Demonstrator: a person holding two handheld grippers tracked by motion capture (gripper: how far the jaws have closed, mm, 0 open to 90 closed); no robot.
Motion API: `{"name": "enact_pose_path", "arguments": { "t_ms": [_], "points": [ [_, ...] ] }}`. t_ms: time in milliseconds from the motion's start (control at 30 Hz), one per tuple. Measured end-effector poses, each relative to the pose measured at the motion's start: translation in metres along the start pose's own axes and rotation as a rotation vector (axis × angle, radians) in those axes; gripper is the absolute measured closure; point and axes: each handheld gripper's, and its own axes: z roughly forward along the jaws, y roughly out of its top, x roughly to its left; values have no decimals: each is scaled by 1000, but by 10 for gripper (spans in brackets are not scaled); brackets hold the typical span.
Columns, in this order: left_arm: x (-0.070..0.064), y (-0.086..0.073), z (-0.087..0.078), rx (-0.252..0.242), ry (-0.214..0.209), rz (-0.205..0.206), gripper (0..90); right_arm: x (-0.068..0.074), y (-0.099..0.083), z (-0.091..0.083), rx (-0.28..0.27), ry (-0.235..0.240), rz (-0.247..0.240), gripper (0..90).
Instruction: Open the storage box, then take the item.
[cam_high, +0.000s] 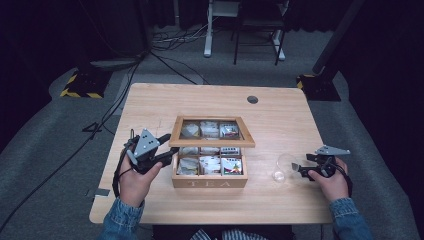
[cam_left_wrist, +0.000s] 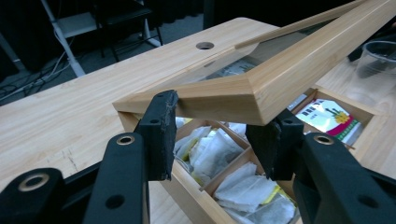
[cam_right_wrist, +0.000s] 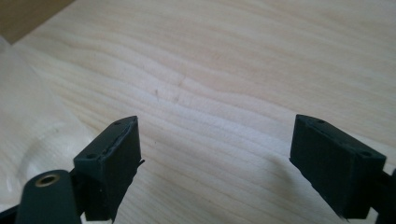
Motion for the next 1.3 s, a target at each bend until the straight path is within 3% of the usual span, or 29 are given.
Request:
{"name": "enact_pose_path", "arguments": {
  "t_ms": [267, 433, 500, 600, 967, 1100, 1300],
  "points": [
    [4, 5, 3, -8, -7, -16, 524, 0, 7, -21, -51, -23, 34, 205],
    [6, 7, 3, -4, -20, -18, 519, 0, 9, -29, -25, -16, 49, 274],
    [10, 10, 3, -1, -33, -16, 516, 1, 10, -33, -9, 11, 52, 298],
    [12, 12, 4, 0, -37, -14, 514, 3, 13, -39, -7, -1, 47, 318],
    [13, 17, 8, 2, -25, -6, 511, 1, 17, -65, -89, -17, 47, 425],
    [12, 18, 8, 11, -16, 7, 511, 9, 23, -74, -82, -35, -29, 427],
    [12, 19, 9, 14, -14, 7, 506, 22, 33, -84, -141, -30, -49, 446]
  ]
}}
